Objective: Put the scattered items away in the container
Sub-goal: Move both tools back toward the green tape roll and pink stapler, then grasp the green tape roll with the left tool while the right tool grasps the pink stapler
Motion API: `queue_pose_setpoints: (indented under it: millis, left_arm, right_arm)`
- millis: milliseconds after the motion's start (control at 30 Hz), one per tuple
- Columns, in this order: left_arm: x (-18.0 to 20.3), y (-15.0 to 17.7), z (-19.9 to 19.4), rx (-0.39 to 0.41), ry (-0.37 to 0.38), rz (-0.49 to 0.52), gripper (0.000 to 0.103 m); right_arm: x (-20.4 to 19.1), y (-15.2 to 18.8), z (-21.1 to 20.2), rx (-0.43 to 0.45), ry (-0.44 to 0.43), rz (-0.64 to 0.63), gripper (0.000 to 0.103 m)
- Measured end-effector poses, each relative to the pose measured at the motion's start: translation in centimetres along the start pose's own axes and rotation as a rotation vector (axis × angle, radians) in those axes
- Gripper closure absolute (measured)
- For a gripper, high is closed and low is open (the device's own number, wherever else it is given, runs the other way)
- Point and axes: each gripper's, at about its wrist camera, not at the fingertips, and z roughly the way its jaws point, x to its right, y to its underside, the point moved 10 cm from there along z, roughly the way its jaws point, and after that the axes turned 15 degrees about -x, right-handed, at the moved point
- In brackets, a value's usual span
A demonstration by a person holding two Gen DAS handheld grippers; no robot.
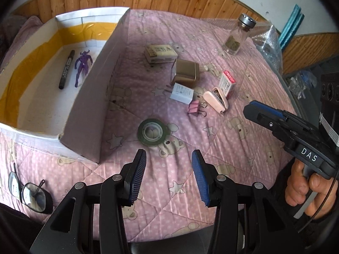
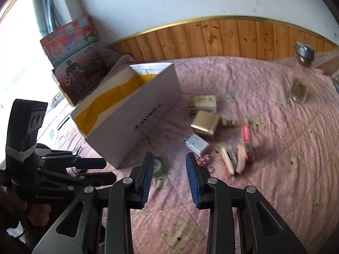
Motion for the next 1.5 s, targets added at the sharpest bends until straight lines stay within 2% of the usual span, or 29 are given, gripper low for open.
queue_pose_setpoints:
  millis: [233,433,533,667,767,833,867,967,1067,1167,1333,1500]
  left_arm:
    - [-0.9,-1.1,3.9,-0.047,-0.009,-0.035,0.056]
    - [-2.2,-1.9,6.0,-0.059,-0.004,-0.077,0.054]
    - [-2.9,-2.2,6.7,-0.060,0.001,-0.100,0.054]
    - [-3.6,-2.5,7.3,-0.055,0.020,-0.130,0.054]
    - [-3.9,-2.6,7.7,-0.045,0.015,-0.135,0.054]
    - [-3.9,-2.7,7.8,-0.037,0.012,-0.126,0.054]
    - [-3.9,-2.8,7.8,-0.033,0.013,-0.124,0.054]
    - [-4.0,-2.9,7.7,-0.021,0.017,-0.120,0.054]
    - [-3.9,-3.1,7.8,-0.012,0.017,-0.117,0.052]
    - [-3.6,-3.4,8.1,-0.004,0.014,-0.114,0.047]
    - [-3.1,-3.6,8.3,0.005,-0.043,-0.072,0.046]
    - [-3.1,-3.8,8.3,0.011,-0.041,-0.072,0.047]
  right_arm:
    - [5.9,1.9,3.9,-0.111,0.077,0.152,0.069]
    - [7.8,0.4,4.6,-0.099,0.107,0.194,0.065]
    - [8.5,-0.1,5.5,-0.113,0.052,0.243,0.065]
    - [11.4,-0.4,7.4,-0.128,-0.010,0.403,0.065]
    - [12.7,-0.7,9.1,-0.139,-0.056,0.478,0.065]
    - [12.2,-1.1,10.1,-0.144,-0.082,0.468,0.068]
    - [11.6,-1.3,10.3,-0.146,-0.069,0.433,0.071]
    - [8.1,-1.8,10.0,-0.152,0.061,0.222,0.078]
    - [5.1,-1.5,10.4,-0.163,0.114,0.084,0.078]
    - [5.5,-1.3,11.7,-0.188,0.113,0.101,0.076]
    - [6.5,-1.4,11.7,-0.190,-0.003,0.207,0.077]
    - [5.7,-1.0,10.0,-0.172,0.019,0.192,0.078]
